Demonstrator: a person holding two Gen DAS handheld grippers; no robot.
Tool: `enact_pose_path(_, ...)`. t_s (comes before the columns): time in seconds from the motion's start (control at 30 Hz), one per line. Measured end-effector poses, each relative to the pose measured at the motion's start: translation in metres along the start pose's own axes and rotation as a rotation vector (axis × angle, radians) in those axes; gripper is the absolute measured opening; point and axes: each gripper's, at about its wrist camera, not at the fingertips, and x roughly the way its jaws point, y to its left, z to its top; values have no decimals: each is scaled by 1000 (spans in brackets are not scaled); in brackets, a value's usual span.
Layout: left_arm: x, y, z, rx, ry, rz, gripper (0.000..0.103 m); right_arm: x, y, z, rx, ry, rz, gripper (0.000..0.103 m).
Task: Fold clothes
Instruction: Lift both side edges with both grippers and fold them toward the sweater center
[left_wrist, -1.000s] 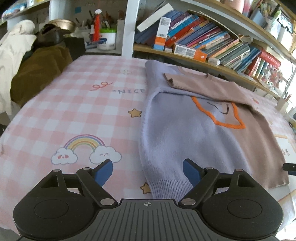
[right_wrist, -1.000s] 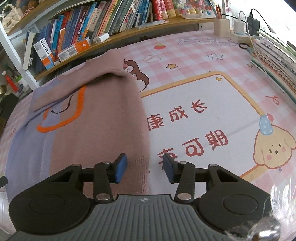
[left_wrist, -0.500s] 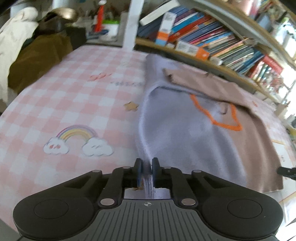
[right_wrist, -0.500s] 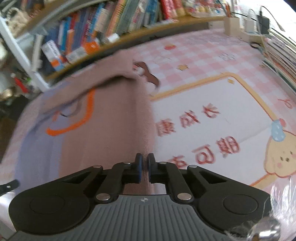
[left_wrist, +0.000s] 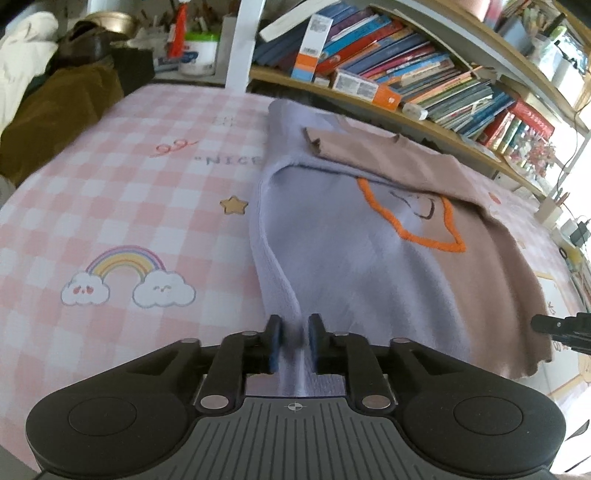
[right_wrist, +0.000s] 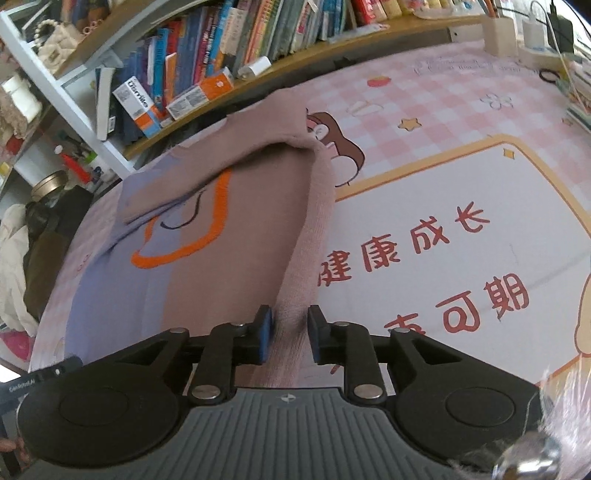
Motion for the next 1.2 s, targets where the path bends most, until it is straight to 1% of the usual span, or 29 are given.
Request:
enact_pose_path(0.07, 2, 1, -2, -10, 11, -3, 28, 6, -1, 2, 8, 14, -1, 21)
enact_pose_path(0.27, 3, 4, -1, -19, 12, -10, 29, 12, -5, 5, 24, 33, 16, 22)
enact_pose_path(0.53, 4, 4, 2, -22, 17, -20, 28, 3, -11, -5, 64, 69, 39, 14)
enact_pose_path(0.6, 4, 5, 2, -17, 21, -20, 20, 2, -11, -8, 63, 73, 33, 8)
enact_pose_path(0.63, 4, 5, 2, -10, 25, -14, 7, 1, -11, -9, 64, 68, 29, 7)
enact_pose_path(0.67, 4, 6, 1, -3, 25, -14, 5, 0, -12, -11, 66, 63, 26, 6)
enact_pose_path(0.8, -1, 5, -1, 33, 29, -30, 4, -6, -13, -15, 76, 49, 10, 6)
enact_pose_path(0.9, -9, 9, -3, 52, 49, -60, 4, -17, -12, -20, 65, 51, 15, 6)
enact_pose_path(1.0, -18, 20, -6, 43, 83, -106, 4, -34, -13, -32, 42, 81, 29, 5)
enact_pose_path(1.2, -36, 45, -14, -80, 161, -244, 4, -63, -18, -54, 78, 153, 64, 5)
